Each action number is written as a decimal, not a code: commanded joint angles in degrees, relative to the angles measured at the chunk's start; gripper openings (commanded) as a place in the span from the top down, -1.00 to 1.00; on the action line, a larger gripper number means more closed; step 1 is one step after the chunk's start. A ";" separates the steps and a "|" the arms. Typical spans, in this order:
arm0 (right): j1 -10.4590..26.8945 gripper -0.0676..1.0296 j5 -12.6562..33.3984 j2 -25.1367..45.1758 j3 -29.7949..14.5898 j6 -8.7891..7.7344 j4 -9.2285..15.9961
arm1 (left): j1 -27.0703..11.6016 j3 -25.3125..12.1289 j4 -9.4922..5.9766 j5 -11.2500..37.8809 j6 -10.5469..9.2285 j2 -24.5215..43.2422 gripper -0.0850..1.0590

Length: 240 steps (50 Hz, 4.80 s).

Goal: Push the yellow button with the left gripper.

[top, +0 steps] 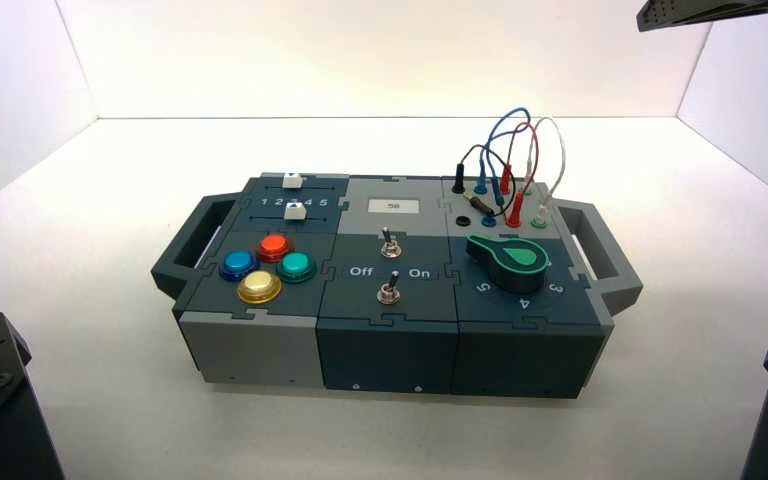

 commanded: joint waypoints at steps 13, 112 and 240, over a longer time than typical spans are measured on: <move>0.18 0.92 -0.26 0.26 -1.14 0.00 0.09 | -2.29 -1.58 -0.35 0.35 -0.09 2.11 0.90; -0.09 0.92 -0.53 0.26 -1.14 0.26 -0.26 | -33.84 -7.29 -9.76 15.73 -12.04 34.72 0.90; -2.55 0.92 -0.70 -3.87 -0.79 0.26 -1.23 | -44.74 -11.25 -6.68 5.01 -6.86 70.93 0.90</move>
